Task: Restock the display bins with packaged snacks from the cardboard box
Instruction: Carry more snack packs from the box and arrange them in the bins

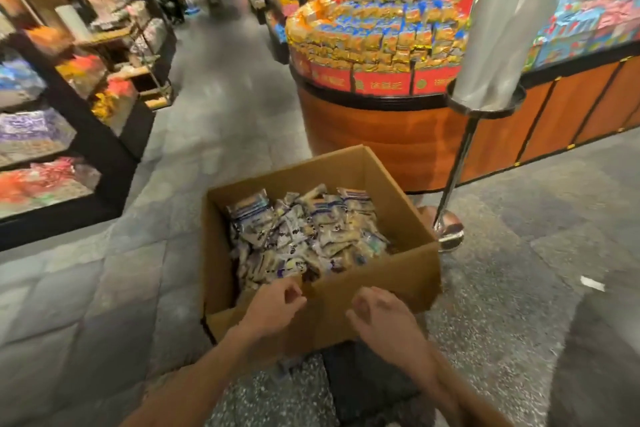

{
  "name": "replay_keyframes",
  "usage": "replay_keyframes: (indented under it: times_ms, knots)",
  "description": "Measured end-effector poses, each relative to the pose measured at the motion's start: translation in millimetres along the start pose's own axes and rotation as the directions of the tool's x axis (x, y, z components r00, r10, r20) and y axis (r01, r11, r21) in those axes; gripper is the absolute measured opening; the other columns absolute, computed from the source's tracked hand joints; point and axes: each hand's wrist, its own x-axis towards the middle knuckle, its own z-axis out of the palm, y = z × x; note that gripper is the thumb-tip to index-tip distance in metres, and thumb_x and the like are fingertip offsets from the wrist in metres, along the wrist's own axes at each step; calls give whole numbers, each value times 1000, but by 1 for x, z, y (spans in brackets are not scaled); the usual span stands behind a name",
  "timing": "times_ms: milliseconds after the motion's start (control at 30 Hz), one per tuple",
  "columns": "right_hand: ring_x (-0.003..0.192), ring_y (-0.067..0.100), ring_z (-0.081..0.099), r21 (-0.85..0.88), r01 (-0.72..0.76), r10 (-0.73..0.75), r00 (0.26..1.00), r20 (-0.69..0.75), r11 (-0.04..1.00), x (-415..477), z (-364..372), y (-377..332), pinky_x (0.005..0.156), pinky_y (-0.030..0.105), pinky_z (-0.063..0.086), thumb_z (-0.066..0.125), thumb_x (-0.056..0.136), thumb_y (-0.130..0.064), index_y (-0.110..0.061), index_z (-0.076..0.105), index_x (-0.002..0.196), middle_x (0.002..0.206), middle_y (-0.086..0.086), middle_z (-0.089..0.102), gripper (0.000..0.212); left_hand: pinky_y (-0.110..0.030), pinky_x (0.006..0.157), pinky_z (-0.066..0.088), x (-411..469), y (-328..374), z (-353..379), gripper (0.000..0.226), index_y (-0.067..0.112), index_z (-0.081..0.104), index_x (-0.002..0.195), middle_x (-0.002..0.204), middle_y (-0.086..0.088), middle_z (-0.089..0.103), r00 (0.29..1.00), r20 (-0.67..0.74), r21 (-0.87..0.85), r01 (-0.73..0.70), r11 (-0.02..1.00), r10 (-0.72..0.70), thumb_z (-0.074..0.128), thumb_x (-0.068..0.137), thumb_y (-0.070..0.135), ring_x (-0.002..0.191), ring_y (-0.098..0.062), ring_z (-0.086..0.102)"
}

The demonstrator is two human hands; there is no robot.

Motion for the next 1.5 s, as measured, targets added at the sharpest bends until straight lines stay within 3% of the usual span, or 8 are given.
replay_keyframes:
  times_ms: [167,333,533,767,900,1067,1300,1500]
  knots:
    - [101,18,61,-64,-21,34,980,196,998,107,1,3,85,34,52,52,100,-40,-23,61,107,103,-2,66,21,-33,89,52,61,-42,1,14,24,67,106,104,4,67,982,-13,-26,189,982,-189,64,94,31,100,-18,64]
    - [87,19,59,-142,-71,126,897,425,987,187,27,6,78,34,51,49,102,-44,-19,54,101,95,1,62,26,-39,101,49,115,-85,10,46,23,58,130,122,-1,66,953,78,-47,298,953,-294,74,87,29,117,-23,60]
    - [110,25,62,-205,-213,290,804,519,955,251,66,25,91,36,50,55,98,-48,-18,55,122,120,5,63,39,-48,122,18,198,-122,24,129,20,1,159,166,-11,0,926,217,137,284,949,-309,82,68,61,153,-33,2]
    - [135,31,44,-275,-222,330,828,454,935,312,110,34,108,41,41,70,89,-41,-16,31,150,151,10,42,76,-50,123,2,266,-166,31,146,19,-21,155,164,-7,-24,905,340,264,169,950,-255,81,63,67,152,-27,-17]
    - [154,32,6,-351,-177,337,814,472,919,330,133,39,122,52,22,74,84,-48,-15,10,159,168,6,3,103,-44,122,8,278,-178,28,142,12,-11,158,167,-6,-7,882,420,316,81,945,-216,73,64,77,154,-25,-3]
    - [152,36,7,-399,-180,376,784,494,899,337,146,36,122,51,17,74,80,-55,-17,13,157,165,9,12,105,-41,114,27,280,-174,30,118,12,25,152,156,-7,30,900,423,423,-91,901,-107,58,67,87,140,-27,26]
    - [148,40,15,-465,-166,409,770,489,870,345,150,30,116,59,25,71,83,-56,-21,21,155,158,12,29,94,-55,120,-4,263,-173,31,108,18,25,155,166,-8,4,799,600,330,-199,923,-42,65,74,75,152,-30,-8]
    - [146,44,11,-370,-246,401,808,432,896,340,155,39,120,55,21,62,96,-38,-25,32,152,156,16,25,65,-48,123,7,257,-175,29,91,14,32,151,164,-9,8,795,607,282,-236,930,17,71,82,57,152,-30,-3]
